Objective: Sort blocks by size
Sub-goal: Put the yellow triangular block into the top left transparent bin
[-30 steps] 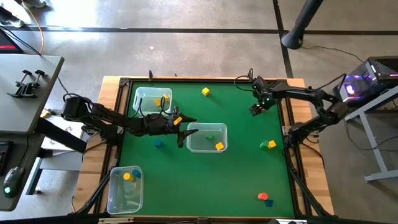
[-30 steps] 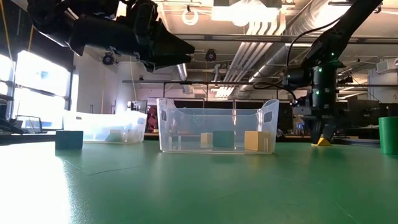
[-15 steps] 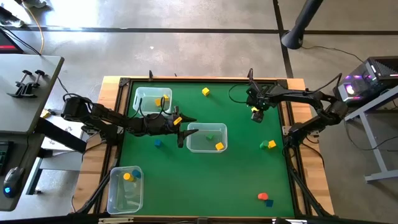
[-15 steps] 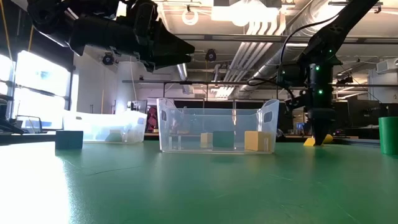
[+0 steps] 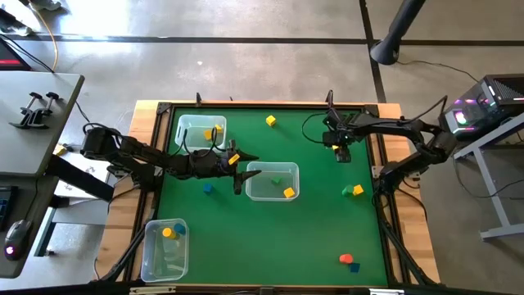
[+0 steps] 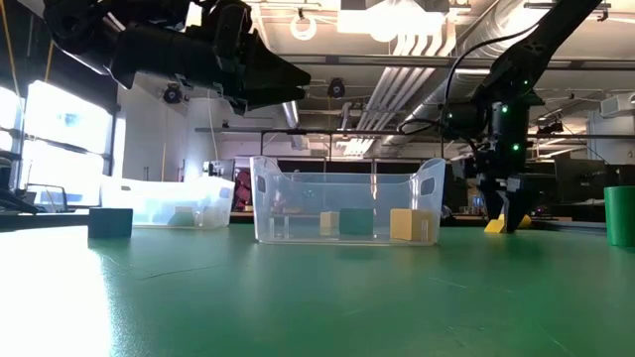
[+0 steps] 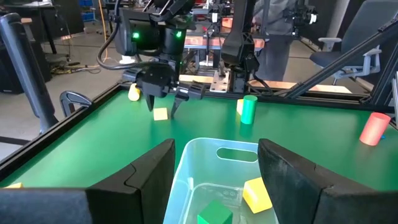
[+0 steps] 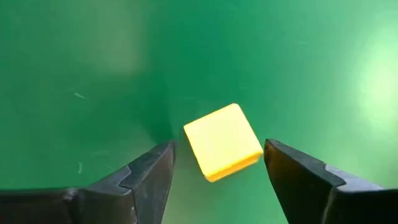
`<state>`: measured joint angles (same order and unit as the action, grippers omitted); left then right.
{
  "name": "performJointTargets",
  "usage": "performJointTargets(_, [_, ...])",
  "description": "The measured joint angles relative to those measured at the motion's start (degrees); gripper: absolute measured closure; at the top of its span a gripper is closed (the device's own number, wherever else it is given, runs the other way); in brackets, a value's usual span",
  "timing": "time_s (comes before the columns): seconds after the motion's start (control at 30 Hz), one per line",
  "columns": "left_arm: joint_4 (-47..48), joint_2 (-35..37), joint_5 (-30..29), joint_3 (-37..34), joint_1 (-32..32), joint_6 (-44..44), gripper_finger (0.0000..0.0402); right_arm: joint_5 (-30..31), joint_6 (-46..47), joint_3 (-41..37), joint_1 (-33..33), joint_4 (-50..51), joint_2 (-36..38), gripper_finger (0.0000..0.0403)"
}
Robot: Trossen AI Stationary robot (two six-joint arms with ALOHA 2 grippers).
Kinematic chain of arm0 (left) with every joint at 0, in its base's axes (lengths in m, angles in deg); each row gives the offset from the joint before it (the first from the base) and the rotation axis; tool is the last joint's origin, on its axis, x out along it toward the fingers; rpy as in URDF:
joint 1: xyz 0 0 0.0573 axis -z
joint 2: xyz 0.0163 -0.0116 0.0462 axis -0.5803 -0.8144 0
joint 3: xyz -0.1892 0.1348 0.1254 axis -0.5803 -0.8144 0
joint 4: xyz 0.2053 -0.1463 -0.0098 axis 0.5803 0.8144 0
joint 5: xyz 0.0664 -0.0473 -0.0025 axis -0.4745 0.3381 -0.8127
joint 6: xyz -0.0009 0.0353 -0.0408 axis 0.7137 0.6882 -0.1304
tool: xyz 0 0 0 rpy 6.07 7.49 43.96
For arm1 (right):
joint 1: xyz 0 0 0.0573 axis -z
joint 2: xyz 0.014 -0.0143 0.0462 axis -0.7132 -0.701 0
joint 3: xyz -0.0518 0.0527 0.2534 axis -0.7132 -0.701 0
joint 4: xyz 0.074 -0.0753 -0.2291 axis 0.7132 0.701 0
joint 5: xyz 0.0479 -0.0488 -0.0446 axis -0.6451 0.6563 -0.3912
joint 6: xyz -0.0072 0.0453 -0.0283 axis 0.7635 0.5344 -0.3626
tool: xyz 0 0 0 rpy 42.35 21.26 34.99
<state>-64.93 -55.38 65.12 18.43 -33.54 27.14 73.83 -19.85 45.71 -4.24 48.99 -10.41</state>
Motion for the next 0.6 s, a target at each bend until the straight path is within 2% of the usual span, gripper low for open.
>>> performJointTargets(0.23, [-0.01,0.00,0.00,0.00,0.00,0.04,0.0186,-0.78,-4.79,0.37,-0.07,0.36,-4.31,0.0193])
performJointTargets(0.4, [0.00,0.00,0.00,0.02,0.00,0.02,0.0186,-2.26,-4.41,0.20,-0.06,0.89,-3.30,0.0251])
performJointTargets(0.47, [0.00,0.00,0.00,0.02,-0.01,0.02,0.0186,-2.54,-3.63,0.61,-0.35,1.19,-2.39,0.0272])
performJointTargets(0.53, [0.00,0.00,0.00,0.02,0.02,0.02,0.0186,-2.82,-1.61,1.86,-0.91,2.19,-1.76,0.0272])
performJointTargets(0.6, [0.14,0.00,0.00,0.04,0.02,0.04,0.0186,-5.55,2.36,3.33,-1.76,1.25,-0.72,0.0272])
